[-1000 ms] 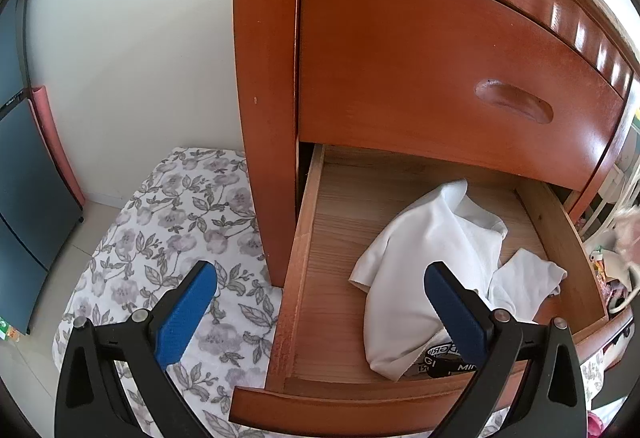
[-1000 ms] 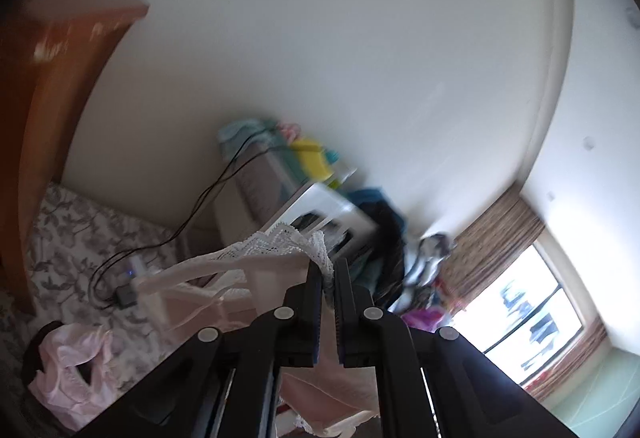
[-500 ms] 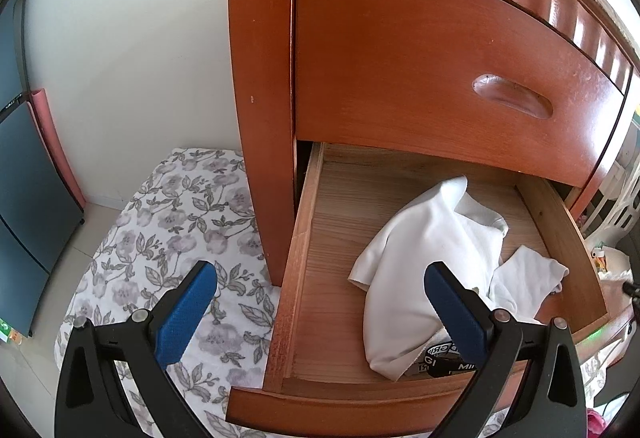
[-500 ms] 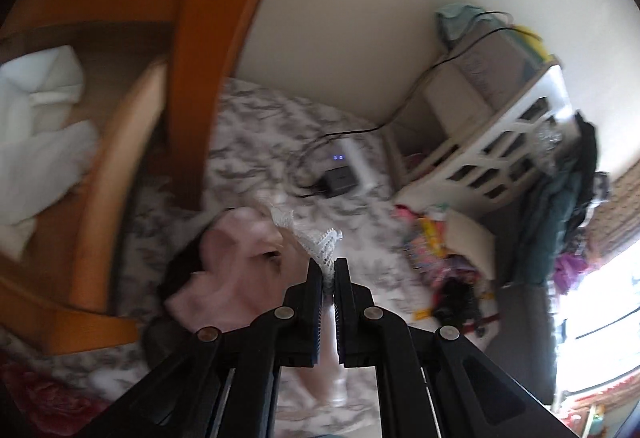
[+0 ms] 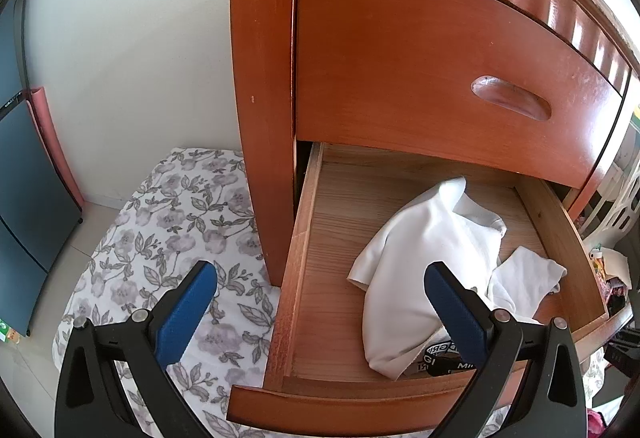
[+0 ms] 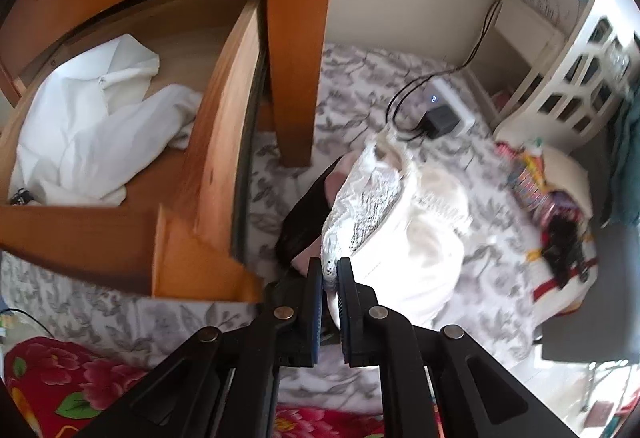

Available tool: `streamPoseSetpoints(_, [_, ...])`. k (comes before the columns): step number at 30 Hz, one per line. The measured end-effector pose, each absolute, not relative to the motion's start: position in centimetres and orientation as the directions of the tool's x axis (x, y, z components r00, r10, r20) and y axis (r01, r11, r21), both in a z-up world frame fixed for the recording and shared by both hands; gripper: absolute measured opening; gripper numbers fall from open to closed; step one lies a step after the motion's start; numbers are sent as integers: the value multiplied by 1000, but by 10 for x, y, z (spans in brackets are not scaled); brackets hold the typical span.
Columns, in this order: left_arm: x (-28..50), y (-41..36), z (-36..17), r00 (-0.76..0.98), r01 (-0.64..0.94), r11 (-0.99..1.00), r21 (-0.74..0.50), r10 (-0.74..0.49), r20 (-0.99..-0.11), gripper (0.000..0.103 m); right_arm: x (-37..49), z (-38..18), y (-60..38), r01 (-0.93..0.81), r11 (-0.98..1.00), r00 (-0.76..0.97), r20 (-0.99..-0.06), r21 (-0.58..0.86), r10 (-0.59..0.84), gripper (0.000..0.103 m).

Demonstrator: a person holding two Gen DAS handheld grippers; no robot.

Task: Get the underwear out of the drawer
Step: 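Carry the white lace bra out of the drawer over the bedsheet, then lower the white lace bra onto the pile and open the right gripper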

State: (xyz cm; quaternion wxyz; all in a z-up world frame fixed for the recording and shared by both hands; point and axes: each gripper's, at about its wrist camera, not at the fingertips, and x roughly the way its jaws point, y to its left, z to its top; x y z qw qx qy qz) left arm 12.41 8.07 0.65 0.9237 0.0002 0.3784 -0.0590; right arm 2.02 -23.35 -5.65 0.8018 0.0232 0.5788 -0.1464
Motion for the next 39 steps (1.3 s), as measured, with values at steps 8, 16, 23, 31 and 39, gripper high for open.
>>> streamPoseSetpoints(8, [123, 77, 7, 707, 116, 992, -40, -111, -698, 103, -6, -40, -250, 348, 937, 347, -924, -32, -161, 33])
streamPoseSetpoints(16, [122, 75, 9, 711, 119, 992, -37, -111, -694, 103, -23, -39, -279, 509, 860, 361, -899, -32, -247, 43])
streamPoseSetpoints(23, [121, 74, 11, 723, 107, 993, -41, -106, -683, 103, -30, -42, -289, 552, 833, 365, -889, -34, -278, 72])
streamPoseSetpoints(31, [122, 66, 12, 719, 129, 991, -28, -113, -685, 103, -35, -42, -295, 581, 814, 367, -887, -15, -279, 102])
streamPoseSetpoints(39, [125, 53, 14, 715, 170, 985, -14, -133, -687, 103, -30, -39, -294, 564, 825, 374, -879, -37, -296, 103])
